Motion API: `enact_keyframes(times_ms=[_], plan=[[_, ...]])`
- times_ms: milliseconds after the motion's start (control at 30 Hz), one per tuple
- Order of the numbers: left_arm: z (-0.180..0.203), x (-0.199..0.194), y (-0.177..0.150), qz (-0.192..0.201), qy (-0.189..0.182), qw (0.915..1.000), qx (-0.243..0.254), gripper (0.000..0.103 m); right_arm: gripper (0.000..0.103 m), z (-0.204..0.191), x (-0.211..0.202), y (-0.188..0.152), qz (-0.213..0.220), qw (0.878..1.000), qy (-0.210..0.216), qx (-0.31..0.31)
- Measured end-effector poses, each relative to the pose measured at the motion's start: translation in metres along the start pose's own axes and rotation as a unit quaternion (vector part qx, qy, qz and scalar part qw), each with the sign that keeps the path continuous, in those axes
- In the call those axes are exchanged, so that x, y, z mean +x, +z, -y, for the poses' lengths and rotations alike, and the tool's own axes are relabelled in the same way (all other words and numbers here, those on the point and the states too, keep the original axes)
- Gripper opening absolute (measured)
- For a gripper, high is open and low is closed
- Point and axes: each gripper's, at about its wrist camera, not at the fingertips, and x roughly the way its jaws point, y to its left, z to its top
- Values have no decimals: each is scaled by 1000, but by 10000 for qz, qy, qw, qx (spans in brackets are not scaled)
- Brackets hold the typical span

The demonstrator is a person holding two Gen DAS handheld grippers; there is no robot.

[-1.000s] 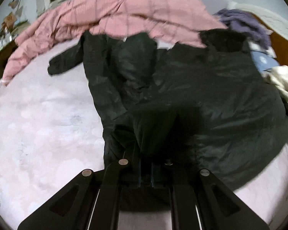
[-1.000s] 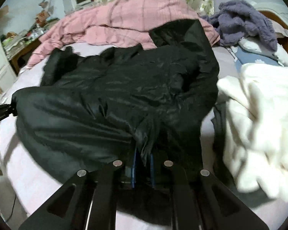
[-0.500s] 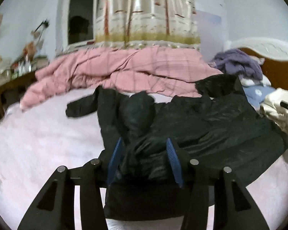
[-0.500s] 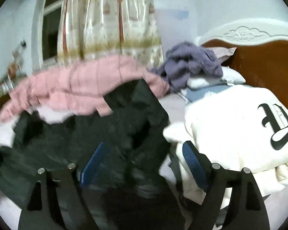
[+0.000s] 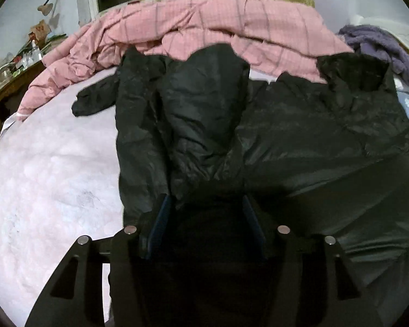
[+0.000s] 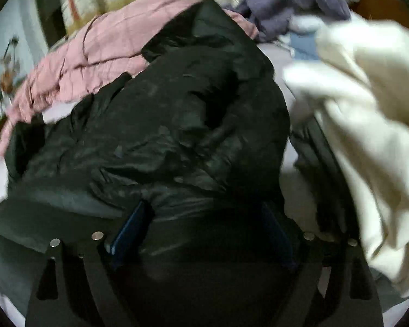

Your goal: Fold large clothes

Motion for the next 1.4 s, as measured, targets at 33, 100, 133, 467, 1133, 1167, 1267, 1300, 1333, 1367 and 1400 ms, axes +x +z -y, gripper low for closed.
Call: enact_keyframes(times_ms=[33, 100, 133, 467, 1133, 1167, 1267, 1300, 1333, 1367, 1400], plan=[[3, 2, -1, -18, 78, 9999, 60, 56, 90, 2, 4, -2, -57, 10000, 12, 65], [9, 5, -3, -74, 187, 9997, 137, 57, 91, 0, 4, -5, -42, 9999, -150, -2], [10, 7, -3, -125, 190, 9996, 163, 57, 94, -3, 3, -8, -49, 9996, -287, -42], [3, -41, -9, 613, -70, 9979, 199, 55, 97, 14, -12, -20, -94, 9976, -689, 39], [93, -119, -68, 721, -1276, 9880, 488, 42, 91, -92, -172, -69, 2158, 9734, 438, -632], [91, -118, -67, 721, -1246, 9883, 506, 42, 91, -85, -179, -68, 2441, 9685, 198, -449], [81, -119, -62, 809, -1160, 9888, 485, 42, 91, -71, -197, -68, 3105, 9492, -349, -378], [76, -121, -59, 844, -1145, 9889, 438, 42, 91, -67, -201, -69, 3224, 9448, -435, -376], [70, -122, -57, 871, -1152, 9888, 374, 42, 91, -62, -205, -70, 3295, 9426, -415, -347], [65, -123, -56, 883, -1130, 9892, 314, 42, 91, -58, -208, -69, 3316, 9424, -334, -292], [60, -122, -55, 885, -1048, 9903, 242, 42, 91, -55, -210, -69, 3327, 9424, -257, -240]])
